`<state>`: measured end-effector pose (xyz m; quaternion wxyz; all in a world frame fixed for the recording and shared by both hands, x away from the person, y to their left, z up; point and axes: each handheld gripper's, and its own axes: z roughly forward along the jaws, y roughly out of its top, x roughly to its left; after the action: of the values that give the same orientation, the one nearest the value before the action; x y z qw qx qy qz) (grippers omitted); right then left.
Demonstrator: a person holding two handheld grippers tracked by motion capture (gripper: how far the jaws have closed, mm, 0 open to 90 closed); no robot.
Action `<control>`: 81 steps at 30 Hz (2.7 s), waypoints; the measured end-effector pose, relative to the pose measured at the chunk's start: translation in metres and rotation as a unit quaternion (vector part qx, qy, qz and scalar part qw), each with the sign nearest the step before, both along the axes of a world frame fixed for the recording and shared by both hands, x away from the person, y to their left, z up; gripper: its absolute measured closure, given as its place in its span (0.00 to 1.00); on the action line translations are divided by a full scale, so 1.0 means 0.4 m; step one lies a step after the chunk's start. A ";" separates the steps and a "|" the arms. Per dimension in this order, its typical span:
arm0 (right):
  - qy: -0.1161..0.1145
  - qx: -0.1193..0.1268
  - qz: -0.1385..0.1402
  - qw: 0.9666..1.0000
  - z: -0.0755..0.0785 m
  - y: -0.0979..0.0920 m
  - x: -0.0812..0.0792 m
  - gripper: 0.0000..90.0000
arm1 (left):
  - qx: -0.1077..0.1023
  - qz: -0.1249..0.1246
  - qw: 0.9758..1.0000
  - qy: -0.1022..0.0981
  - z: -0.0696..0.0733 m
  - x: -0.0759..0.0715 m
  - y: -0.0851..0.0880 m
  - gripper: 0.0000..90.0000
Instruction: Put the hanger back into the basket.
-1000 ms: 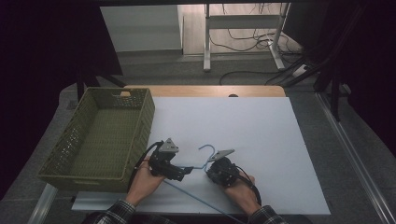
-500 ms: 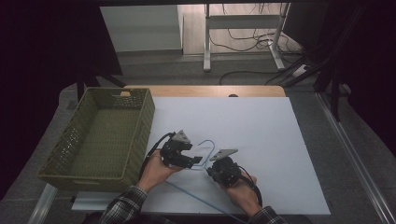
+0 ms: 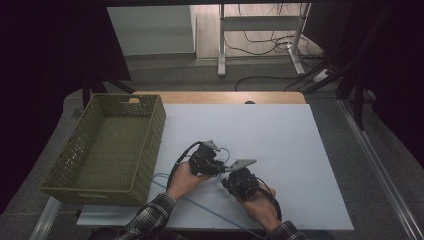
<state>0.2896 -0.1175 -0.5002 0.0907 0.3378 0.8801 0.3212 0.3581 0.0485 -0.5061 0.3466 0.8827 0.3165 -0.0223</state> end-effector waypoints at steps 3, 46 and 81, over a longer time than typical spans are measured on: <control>0.006 0.006 0.005 1.000 -0.004 -0.004 0.005 0.90 | -0.010 0.002 1.000 0.006 0.001 0.000 0.003 0.85; 0.010 0.028 0.101 0.994 0.134 -0.052 0.017 0.96 | 0.038 -0.171 0.985 0.002 0.154 -0.051 0.101 0.72; -0.071 0.100 0.026 0.992 0.282 -0.257 -0.006 0.33 | -0.040 -0.049 0.997 -0.045 0.306 -0.086 0.191 0.98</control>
<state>0.2871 -0.2203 -0.3872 0.1102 0.2987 0.8431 0.4334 0.3236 0.1249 -0.3836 0.3942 0.8827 0.2554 -0.0123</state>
